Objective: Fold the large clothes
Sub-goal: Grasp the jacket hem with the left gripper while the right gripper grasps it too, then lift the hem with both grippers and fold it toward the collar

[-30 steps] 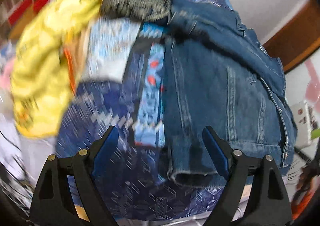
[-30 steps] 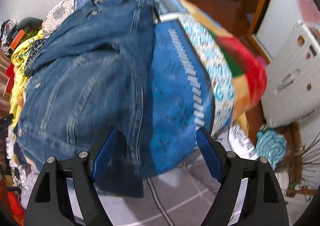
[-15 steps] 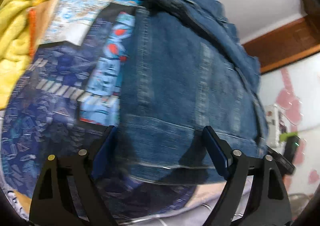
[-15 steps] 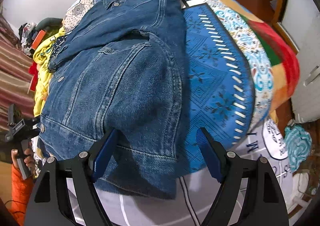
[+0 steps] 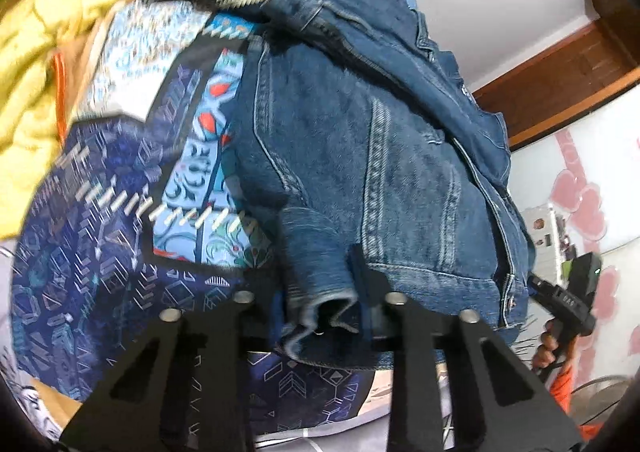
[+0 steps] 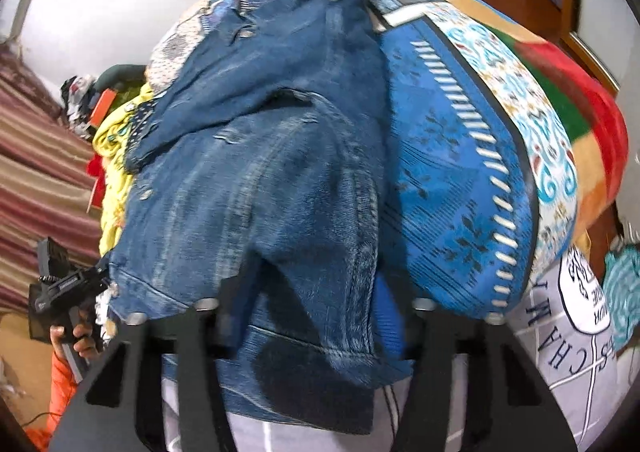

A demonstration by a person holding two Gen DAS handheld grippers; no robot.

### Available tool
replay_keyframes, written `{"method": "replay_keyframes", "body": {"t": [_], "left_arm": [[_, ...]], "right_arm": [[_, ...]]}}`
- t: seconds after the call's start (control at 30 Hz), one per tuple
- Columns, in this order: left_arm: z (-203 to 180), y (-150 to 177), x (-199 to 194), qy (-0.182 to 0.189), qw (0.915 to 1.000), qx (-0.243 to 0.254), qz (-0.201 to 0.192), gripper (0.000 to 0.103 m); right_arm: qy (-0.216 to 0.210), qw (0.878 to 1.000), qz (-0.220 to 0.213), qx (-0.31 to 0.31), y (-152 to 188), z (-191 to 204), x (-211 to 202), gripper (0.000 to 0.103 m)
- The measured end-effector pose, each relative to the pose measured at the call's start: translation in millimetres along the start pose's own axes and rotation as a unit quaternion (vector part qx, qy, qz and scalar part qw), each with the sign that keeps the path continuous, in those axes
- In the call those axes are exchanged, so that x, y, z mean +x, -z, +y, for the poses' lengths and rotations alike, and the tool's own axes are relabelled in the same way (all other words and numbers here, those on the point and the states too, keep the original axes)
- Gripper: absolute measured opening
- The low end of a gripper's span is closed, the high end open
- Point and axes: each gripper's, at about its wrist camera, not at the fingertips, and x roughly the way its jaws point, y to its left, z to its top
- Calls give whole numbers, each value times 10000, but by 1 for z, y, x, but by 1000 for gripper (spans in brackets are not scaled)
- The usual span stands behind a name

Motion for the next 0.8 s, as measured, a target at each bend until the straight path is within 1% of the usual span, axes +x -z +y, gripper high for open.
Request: {"method": "replay_keyframes", "body": {"t": [0.07,0.1,0.17,0.23,0.3,0.47,0.57,0.67,0.7,0.8], "left_arm": [[-8,-2,-6,-142,9997,152,-161,12],[-12,-5,-10,-187,9993,219,-238,12],[-21,-12,-21,-206,9984,327,-420,12],[-26,-21,-28,-217,9972,432,-579,12],[-32,-27,-36,-233,9956,513,-747,11],[-59,-57,-60,-149,9882,816,-1291,11],[-78,-89,-76,-166,9794,994,-1752,10],[-87,-120,-80,-121,9747,1001,-1994,10],[-91,-136,-79,-169,9726,1008,-2086,10],[-97,-167,-70,-221,9715,938,-2167,10]], "right_arm": [[-62,9999,-20,-118,-5,6,2,15],[-70,9998,-30,-174,-8,10,3,12],[-16,9993,-127,-345,-13,18,2,10],[37,9983,-242,-528,-19,28,1,8],[3,9967,-376,-717,-29,39,-4,8],[-225,9916,-823,-975,-58,53,-26,7],[-239,9879,-1147,-1012,-82,57,-35,7],[-251,9857,-1361,-960,-109,56,-38,7],[-224,9848,-1438,-947,-120,55,-37,7],[-214,9839,-1572,-819,-151,49,-32,7]]}}
